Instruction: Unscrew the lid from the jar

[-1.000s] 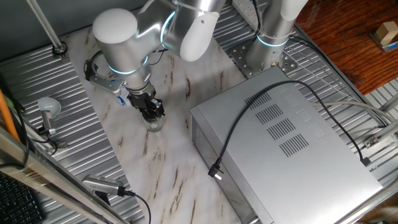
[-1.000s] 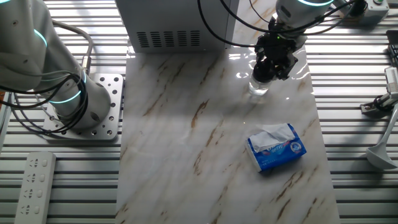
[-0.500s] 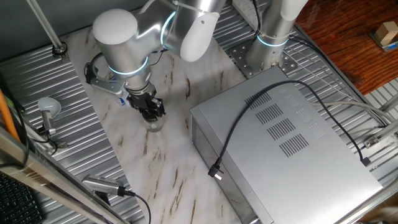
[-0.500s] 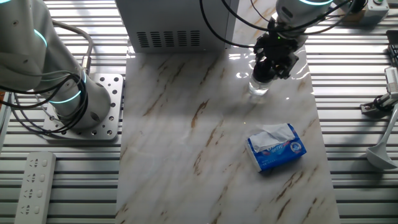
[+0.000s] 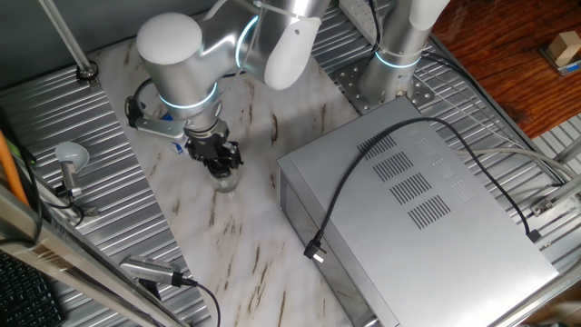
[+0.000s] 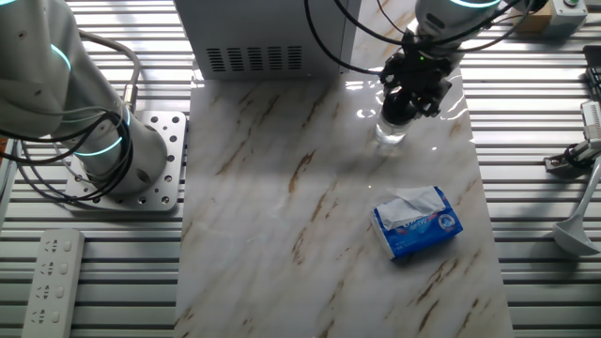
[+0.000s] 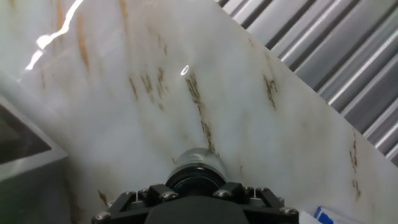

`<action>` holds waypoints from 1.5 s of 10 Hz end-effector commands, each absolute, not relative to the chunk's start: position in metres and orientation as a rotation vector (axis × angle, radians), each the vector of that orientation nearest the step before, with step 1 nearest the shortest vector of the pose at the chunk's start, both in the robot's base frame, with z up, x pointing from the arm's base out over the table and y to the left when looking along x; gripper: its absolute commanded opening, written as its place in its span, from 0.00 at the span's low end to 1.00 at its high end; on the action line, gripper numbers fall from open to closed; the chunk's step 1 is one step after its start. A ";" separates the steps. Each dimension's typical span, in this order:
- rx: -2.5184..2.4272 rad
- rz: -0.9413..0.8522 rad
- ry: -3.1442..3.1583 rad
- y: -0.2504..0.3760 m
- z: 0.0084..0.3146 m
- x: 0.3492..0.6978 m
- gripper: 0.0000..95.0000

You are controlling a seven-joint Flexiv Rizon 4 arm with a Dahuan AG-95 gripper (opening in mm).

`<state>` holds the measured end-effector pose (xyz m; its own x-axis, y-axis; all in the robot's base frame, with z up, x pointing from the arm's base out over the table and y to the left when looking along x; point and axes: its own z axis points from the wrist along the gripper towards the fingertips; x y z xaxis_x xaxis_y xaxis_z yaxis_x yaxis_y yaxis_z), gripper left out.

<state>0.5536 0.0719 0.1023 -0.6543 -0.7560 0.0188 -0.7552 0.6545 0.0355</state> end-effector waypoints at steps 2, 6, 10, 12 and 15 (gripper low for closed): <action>1.413 -0.040 -2.775 0.072 0.101 0.554 0.60; 1.437 -0.034 -2.750 0.072 0.101 0.554 0.60; 1.426 -0.032 -2.742 0.072 0.103 0.554 0.60; 1.426 -0.026 -2.741 0.072 0.104 0.554 0.60; 1.427 -0.025 -2.741 0.072 0.104 0.554 0.60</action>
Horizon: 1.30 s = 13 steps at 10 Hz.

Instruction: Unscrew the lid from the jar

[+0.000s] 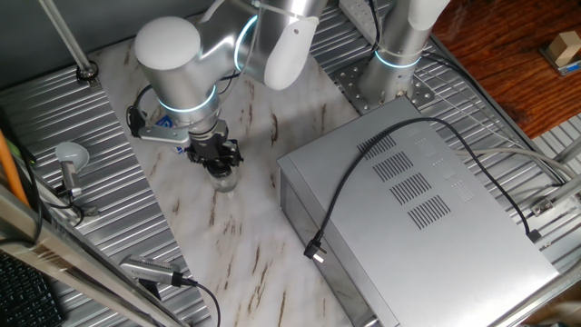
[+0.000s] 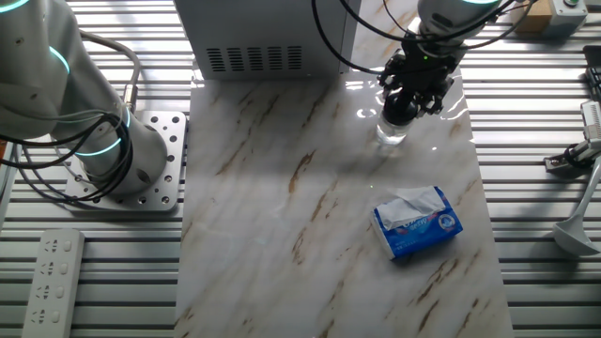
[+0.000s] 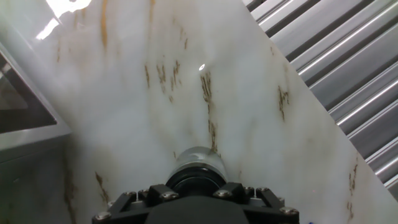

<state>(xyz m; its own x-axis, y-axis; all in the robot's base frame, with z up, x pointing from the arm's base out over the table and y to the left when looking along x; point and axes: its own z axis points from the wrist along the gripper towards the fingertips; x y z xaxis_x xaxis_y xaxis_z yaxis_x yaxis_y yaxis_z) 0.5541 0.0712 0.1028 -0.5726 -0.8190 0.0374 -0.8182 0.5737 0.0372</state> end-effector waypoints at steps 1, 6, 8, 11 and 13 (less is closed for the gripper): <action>1.428 -0.025 -2.741 0.072 0.104 0.554 0.60; 1.426 -0.031 -2.739 0.072 0.107 0.554 0.60; 1.426 -0.027 -2.740 0.072 0.108 0.554 0.60; 1.438 -0.027 -2.737 0.072 0.106 0.554 0.60; 1.439 -0.027 -2.736 0.072 0.104 0.554 0.60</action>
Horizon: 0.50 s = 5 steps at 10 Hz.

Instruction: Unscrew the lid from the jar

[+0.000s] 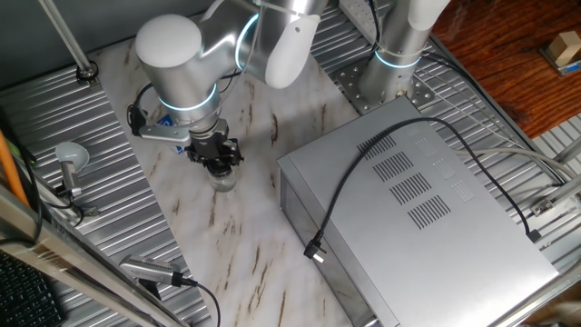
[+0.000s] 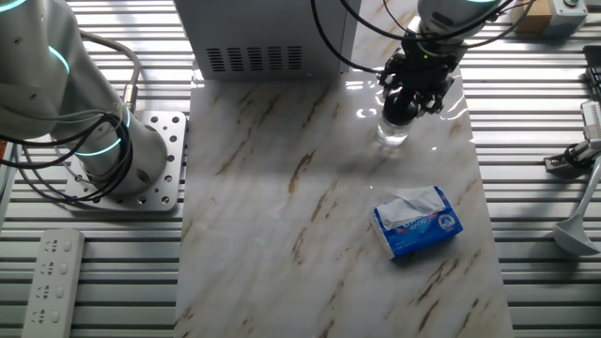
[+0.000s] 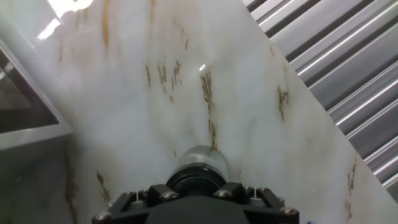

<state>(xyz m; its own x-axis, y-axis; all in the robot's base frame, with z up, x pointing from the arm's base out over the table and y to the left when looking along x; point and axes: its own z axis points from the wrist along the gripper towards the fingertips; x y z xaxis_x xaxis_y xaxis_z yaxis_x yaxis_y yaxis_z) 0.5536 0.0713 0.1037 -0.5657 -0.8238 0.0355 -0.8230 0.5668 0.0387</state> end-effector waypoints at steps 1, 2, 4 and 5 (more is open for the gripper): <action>1.440 -0.027 -2.736 0.072 0.104 0.554 0.60; 1.443 -0.023 -2.737 0.072 0.104 0.554 0.60; 1.455 -0.009 -2.735 0.072 0.103 0.554 0.60; 1.466 -0.004 -2.731 0.072 0.103 0.554 0.60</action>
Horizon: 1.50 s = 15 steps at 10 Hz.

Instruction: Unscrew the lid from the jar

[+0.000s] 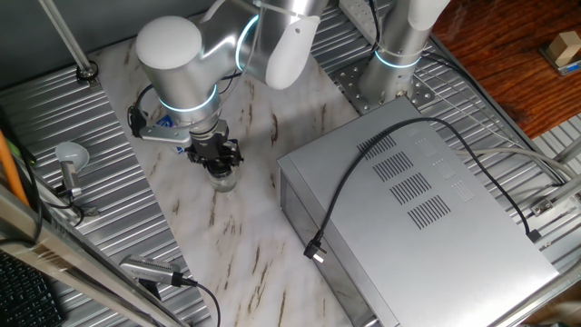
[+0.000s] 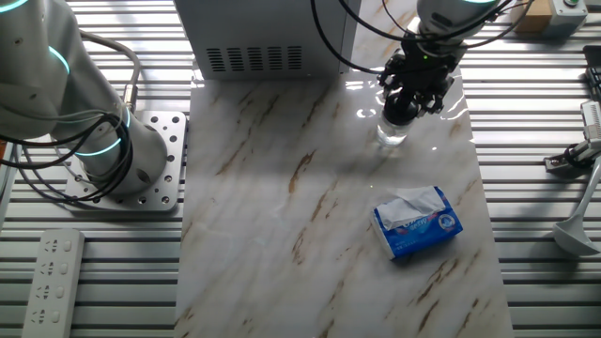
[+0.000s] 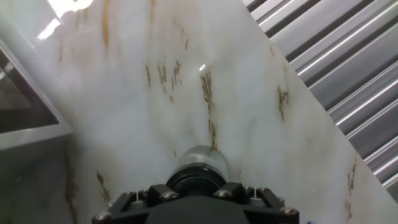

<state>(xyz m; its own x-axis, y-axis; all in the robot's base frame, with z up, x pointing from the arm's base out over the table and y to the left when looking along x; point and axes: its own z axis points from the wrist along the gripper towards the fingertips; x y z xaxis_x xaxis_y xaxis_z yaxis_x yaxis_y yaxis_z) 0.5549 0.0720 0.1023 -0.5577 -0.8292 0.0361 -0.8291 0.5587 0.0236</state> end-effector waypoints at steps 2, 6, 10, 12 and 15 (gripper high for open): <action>1.487 -0.001 -2.718 0.072 0.103 0.554 0.60; 1.555 -0.004 -2.681 0.072 0.102 0.554 0.60; 1.629 -0.005 -2.636 0.072 0.102 0.554 0.60; 1.672 -0.006 -2.609 0.072 0.102 0.554 0.60; 1.724 -0.005 -2.576 0.072 0.102 0.554 0.60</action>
